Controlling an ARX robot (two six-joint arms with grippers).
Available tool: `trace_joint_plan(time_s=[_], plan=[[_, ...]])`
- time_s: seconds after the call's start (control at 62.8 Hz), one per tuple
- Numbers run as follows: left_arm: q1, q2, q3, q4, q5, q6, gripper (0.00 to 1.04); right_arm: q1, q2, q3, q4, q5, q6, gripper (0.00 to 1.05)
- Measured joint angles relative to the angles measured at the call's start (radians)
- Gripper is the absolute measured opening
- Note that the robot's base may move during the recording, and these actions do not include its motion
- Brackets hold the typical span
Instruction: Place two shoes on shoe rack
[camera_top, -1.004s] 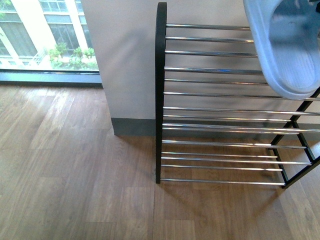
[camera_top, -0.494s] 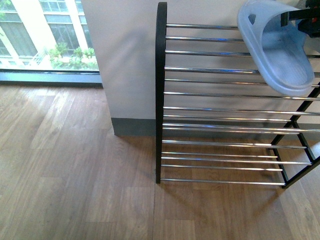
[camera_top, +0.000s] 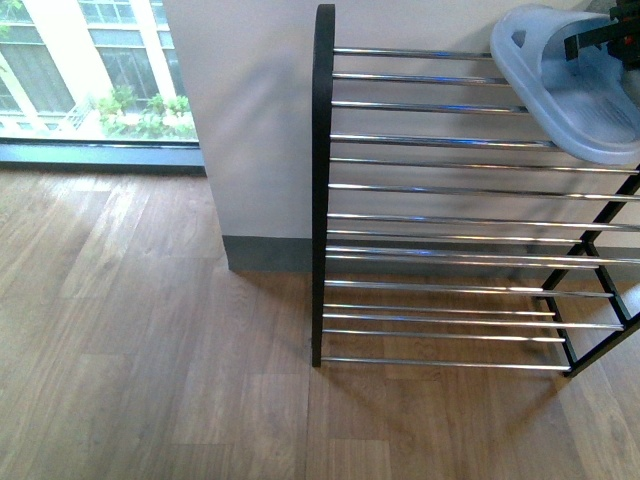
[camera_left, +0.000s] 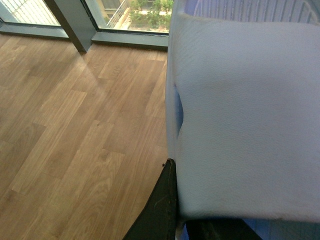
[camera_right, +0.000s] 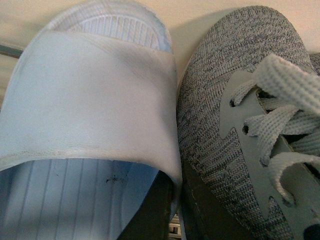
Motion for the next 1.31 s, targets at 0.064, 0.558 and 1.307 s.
trace_joint_plan(time_s=[0.064, 0.558, 1.307], plan=[[0.0, 0.0, 0.0, 0.0, 0.0, 0.0, 0.02, 0.0, -0.002, -0.003, 0.008, -0.006, 0.001, 0.18], [0.0, 0.0, 0.0, 0.0, 0.0, 0.0, 0.02, 0.011, -0.266, -0.225, 0.097, -0.149, 0.104, 0.95], [0.0, 0.0, 0.0, 0.0, 0.0, 0.0, 0.02, -0.038, -1.066, -0.971, 0.457, -0.308, 0.426, 0.95]])
